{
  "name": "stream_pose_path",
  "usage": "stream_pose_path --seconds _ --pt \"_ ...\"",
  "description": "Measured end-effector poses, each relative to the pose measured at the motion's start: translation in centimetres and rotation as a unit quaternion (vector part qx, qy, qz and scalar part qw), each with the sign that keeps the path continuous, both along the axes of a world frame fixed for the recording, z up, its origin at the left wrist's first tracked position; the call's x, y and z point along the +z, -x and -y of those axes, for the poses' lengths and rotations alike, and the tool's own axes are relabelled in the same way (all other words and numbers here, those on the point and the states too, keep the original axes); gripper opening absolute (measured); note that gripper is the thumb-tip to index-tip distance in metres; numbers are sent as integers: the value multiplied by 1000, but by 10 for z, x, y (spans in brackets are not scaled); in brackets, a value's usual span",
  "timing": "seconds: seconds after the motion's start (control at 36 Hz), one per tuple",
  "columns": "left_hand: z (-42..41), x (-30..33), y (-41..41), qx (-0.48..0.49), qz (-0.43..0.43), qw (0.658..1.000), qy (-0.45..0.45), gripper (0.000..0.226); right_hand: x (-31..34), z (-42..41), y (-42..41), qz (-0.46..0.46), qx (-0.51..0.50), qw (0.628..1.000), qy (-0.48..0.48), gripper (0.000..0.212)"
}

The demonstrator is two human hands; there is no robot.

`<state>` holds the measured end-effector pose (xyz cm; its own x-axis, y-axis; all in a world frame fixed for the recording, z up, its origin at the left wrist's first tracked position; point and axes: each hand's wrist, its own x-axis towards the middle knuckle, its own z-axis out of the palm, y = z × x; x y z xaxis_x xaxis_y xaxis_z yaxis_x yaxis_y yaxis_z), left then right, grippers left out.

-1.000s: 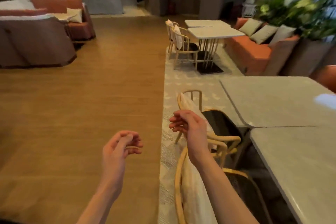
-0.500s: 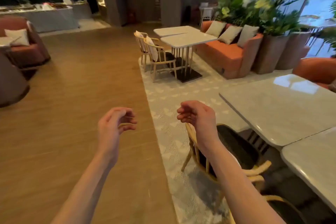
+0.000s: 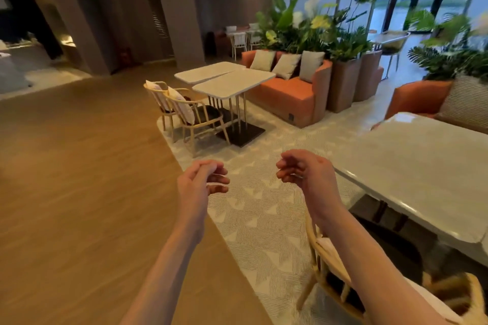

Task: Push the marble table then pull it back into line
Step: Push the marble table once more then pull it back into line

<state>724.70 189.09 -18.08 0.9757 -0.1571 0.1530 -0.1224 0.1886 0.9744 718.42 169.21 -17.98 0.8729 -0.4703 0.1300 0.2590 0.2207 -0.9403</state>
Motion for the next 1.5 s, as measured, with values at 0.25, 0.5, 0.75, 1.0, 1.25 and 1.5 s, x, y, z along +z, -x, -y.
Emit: stream_pose_path --seconds 0.25,0.5,0.75,1.0,1.25,1.5 --pt "18 -20 -199 3 -21 1000 11 28 -8 9 -193 9 -14 1000 5 20" --pt "69 -14 -415 25 -33 999 19 35 -14 50 -432 -12 2 1000 -11 23" --pt "112 -35 -603 13 -53 998 42 33 -38 89 -624 -41 37 998 -10 26" --pt "186 -67 -821 -2 -93 996 10 54 -62 136 -832 -95 -11 994 44 63" --pt "268 -63 -1013 -58 -118 990 -54 52 -51 207 -998 -130 -53 989 50 57" --pt "366 -99 -1163 -45 -162 984 -57 55 -93 308 -1158 -187 -31 981 40 56"
